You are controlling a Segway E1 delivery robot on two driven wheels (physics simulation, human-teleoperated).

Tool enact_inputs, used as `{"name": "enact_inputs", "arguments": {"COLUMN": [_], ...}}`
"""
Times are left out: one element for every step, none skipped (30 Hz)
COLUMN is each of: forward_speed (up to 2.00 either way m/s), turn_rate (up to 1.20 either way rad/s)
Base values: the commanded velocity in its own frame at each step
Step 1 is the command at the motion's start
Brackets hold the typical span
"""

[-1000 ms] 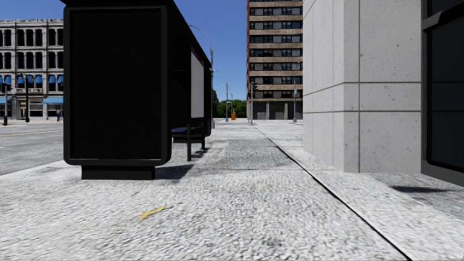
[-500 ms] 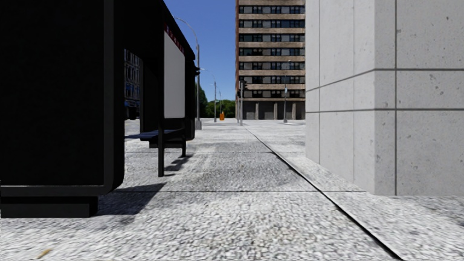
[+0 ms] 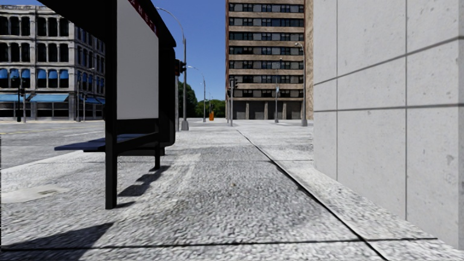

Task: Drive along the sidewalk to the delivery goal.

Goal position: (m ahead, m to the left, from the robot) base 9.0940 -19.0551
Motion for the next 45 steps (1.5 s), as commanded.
{"name": "enact_inputs", "arguments": {"forward_speed": [2.00,2.00,2.00,2.00,2.00,2.00,2.00,2.00,2.00,2.00,2.00,2.00,2.00,2.00,2.00,2.00,2.00,2.00,2.00,2.00,2.00,2.00,2.00,2.00,2.00,2.00,2.00,2.00,2.00,2.00,2.00,2.00,2.00,2.00,2.00,2.00,2.00,2.00,2.00,2.00,2.00,2.00,2.00,2.00,2.00], "turn_rate": [-0.24,-0.24,-0.24,-0.24,-0.24,-0.24,-0.24,-0.24,-0.24,-0.24,-0.24,-0.24,-0.24,-0.24,-0.24,-0.24,-0.24,-0.24,-0.24,-0.24,-0.24,-0.24,-0.24,-0.24,-0.24,-0.24,-0.24,-0.24,-0.24,-0.24,-0.24,-0.24,-0.24,-0.24,-0.24,-0.24,-0.24,-0.24,-0.24,-0.24,-0.24,-0.24,-0.24,-0.24,-0.24]}}
